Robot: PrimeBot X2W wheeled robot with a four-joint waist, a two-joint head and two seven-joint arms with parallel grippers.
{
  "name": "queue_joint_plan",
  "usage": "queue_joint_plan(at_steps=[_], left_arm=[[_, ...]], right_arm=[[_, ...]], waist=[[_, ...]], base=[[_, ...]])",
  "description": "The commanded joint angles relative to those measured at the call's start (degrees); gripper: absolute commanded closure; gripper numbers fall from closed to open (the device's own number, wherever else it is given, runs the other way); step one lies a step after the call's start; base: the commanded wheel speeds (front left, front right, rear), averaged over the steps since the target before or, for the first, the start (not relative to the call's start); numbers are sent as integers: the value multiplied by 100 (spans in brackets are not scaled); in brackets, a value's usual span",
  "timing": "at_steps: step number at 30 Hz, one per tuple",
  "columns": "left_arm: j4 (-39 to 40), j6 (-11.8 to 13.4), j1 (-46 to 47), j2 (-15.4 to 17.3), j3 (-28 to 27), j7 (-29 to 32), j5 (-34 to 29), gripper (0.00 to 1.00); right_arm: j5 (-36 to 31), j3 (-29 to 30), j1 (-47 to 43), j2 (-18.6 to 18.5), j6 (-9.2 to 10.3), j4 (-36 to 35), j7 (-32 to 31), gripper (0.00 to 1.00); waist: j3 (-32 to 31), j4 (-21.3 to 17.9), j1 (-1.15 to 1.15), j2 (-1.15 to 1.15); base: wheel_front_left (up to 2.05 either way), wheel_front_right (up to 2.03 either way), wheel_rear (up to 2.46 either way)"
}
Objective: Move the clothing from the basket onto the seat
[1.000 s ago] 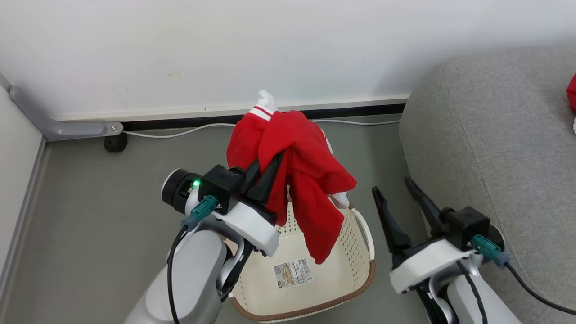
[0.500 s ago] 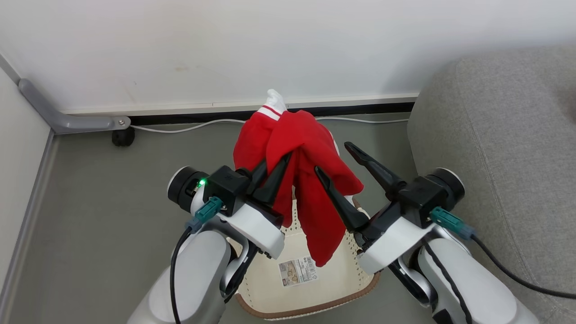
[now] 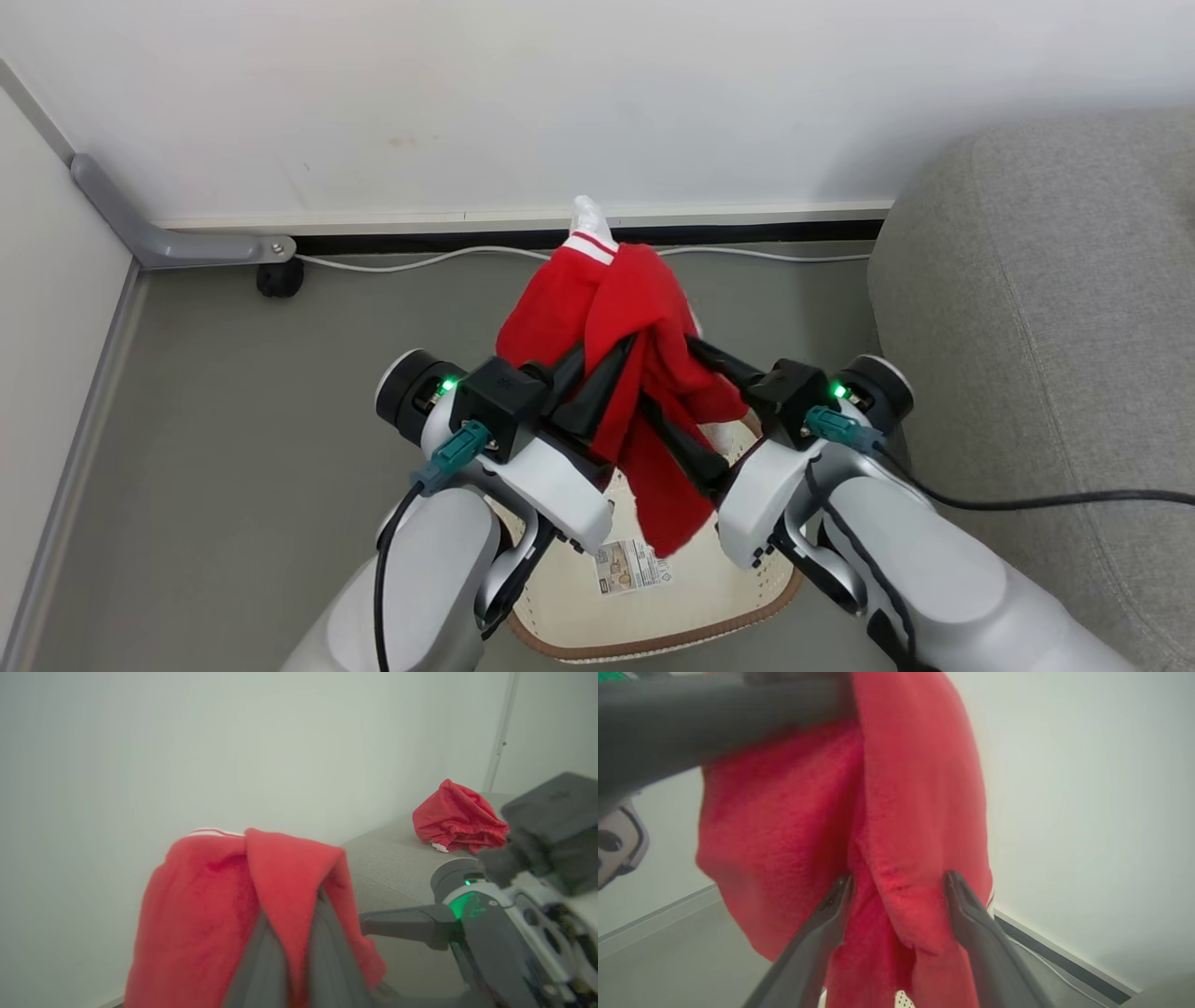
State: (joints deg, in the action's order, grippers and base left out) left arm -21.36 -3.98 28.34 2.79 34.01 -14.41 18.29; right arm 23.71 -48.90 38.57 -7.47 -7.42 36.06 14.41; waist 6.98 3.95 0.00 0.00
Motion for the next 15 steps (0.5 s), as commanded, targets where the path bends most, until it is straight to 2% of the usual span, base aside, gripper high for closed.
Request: queue_joint_plan(at_steps=[1,2,3,4,5,12,13,14,15], left_arm=[[171,-45,128,40,-145,-59,79,100],[169,-47,132,38,-125,-59,88,100],[168,-49,135,36,-106,-59,96,100],[168,-50,136,35,-88,-59,106,100],[169,-50,134,33,-75,-59,116,100],[135,-11,61,59,-91,-59,118,100],[138,-2,50,63,-109,-59,116,95],[124,4,32,66,-123,-59,119,6],[112,10,21,68,-136,-59,121,0]], right_arm=[[192,-176,147,155,-7,117,59,0],[322,-275,173,191,-7,253,58,0],[419,-354,218,215,-7,339,58,29],[492,-400,262,227,-7,379,58,89],[581,-419,279,232,-7,396,58,100],[676,-40,147,65,-7,80,59,100],[655,34,105,41,-7,29,59,100],[626,111,60,19,-7,-21,59,100],[610,214,2,8,-7,-67,59,100]], waist=[[3,19,0,0],[4,28,0,0],[3,38,0,0],[5,49,0,0],[6,55,0,0],[14,-7,0,0],[15,-25,0,0],[14,-44,0,0],[11,-65,0,0]], base=[[0,0,0],[0,0,0],[0,0,0],[0,0,0],[0,0,0],[0,0,0],[0,0,0],[0,0,0],[0,0,0]])
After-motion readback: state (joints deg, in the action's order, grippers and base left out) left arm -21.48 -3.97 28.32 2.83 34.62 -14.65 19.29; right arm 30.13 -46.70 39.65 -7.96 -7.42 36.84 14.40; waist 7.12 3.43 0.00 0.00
